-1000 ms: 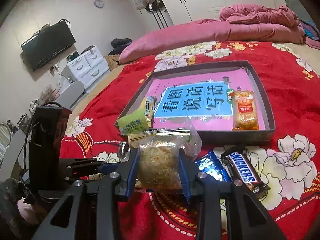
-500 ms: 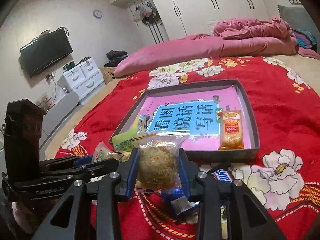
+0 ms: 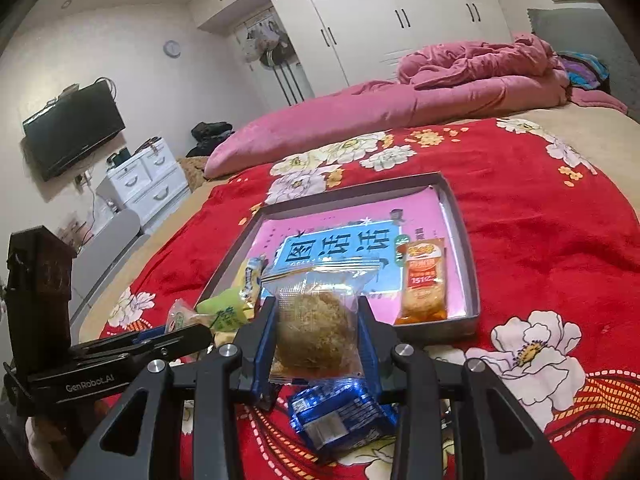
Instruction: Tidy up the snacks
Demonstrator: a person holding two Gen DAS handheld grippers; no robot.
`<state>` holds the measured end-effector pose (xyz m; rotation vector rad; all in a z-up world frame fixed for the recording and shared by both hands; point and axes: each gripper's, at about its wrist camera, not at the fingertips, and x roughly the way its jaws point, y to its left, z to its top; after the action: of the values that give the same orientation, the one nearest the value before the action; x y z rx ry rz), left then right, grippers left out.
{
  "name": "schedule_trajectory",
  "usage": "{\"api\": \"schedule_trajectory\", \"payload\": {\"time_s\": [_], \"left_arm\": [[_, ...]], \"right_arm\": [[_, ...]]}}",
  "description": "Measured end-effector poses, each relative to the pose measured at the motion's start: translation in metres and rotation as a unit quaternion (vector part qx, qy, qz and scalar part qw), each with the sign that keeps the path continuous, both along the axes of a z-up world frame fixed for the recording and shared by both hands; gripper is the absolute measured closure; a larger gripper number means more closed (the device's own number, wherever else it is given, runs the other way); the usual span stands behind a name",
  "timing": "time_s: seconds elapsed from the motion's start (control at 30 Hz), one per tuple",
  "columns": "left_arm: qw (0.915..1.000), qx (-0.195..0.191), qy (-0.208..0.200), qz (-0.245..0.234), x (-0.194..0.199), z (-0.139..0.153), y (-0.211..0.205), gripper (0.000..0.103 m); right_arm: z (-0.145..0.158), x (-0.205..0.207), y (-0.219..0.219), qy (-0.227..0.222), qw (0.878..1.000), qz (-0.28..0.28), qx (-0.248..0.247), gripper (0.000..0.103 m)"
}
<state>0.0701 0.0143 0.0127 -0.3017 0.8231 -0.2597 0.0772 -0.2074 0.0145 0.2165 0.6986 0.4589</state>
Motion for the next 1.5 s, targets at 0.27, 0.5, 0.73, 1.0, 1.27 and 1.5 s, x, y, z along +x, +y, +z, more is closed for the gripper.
{"api": "schedule_trajectory", "payload": {"time_s": [0.27, 0.5, 0.73, 1.0, 1.27, 1.5], "left_arm": [[1.0000, -0.002, -0.006, 0.004, 0.010, -0.001, -0.003, 0.062], [1.0000, 0.003, -0.008, 0.003, 0.018, -0.002, -0.008, 0.062], [0.9999, 0.007, -0.010, 0.001, 0.026, -0.004, -0.014, 0.062], [0.9997, 0.016, -0.017, 0.001, 0.042, -0.005, -0.023, 0.062], [0.9994, 0.031, -0.018, -0.004, 0.055, -0.010, -0.031, 0.062], [0.9989, 0.041, -0.020, -0.010, 0.064, -0.013, -0.039, 0.062]], "right_arm": [[0.001, 0.008, -0.009, -0.007, 1.000, -0.021, -0.001, 0.065], [-0.001, 0.017, -0.022, -0.002, 0.999, -0.046, 0.009, 0.065], [-0.003, 0.025, -0.026, 0.000, 0.998, -0.056, 0.008, 0.065], [-0.004, 0.032, -0.024, -0.002, 0.998, -0.058, 0.004, 0.065], [-0.006, 0.038, -0.021, -0.004, 0.998, -0.062, -0.001, 0.065], [-0.008, 0.046, -0.018, -0.004, 0.998, -0.067, -0.008, 0.065]]}}
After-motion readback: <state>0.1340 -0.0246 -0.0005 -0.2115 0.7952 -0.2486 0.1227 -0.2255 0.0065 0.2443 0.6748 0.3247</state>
